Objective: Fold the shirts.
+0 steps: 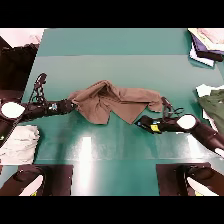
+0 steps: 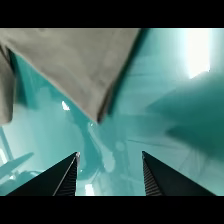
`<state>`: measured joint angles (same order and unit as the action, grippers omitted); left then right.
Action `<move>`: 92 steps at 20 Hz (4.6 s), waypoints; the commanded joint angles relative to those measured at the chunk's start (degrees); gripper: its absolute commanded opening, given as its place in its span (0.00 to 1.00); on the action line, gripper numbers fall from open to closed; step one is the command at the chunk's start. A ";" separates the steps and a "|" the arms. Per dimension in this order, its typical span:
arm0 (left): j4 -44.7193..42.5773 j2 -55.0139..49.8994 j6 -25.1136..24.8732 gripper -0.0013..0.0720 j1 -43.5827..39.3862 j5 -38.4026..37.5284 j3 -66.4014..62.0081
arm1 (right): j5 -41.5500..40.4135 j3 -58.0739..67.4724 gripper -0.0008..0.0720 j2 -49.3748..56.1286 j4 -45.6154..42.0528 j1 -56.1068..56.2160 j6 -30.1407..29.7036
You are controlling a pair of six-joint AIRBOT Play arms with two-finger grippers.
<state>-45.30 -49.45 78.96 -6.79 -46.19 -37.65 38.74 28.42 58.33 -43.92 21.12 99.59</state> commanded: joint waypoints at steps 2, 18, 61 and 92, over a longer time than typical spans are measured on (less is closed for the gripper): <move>-1.25 0.04 -0.11 0.05 0.00 -3.54 -0.33 | -6.25 4.92 0.63 9.44 0.74 4.66 0.44; -8.63 0.24 -1.40 0.05 12.44 -13.46 -25.27 | 7.39 22.12 0.04 -0.42 -12.96 -9.51 -5.49; 5.99 -37.83 -7.61 0.05 15.10 -24.52 -49.31 | 41.64 66.84 0.04 30.29 -39.76 -29.27 -6.32; -22.84 -42.38 -7.04 0.77 15.12 -32.57 -43.78 | 39.23 53.24 0.66 32.41 -39.69 -20.11 -6.40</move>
<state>-66.00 -91.92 68.29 8.34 -76.07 -82.04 76.09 81.93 92.33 -84.27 1.15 94.24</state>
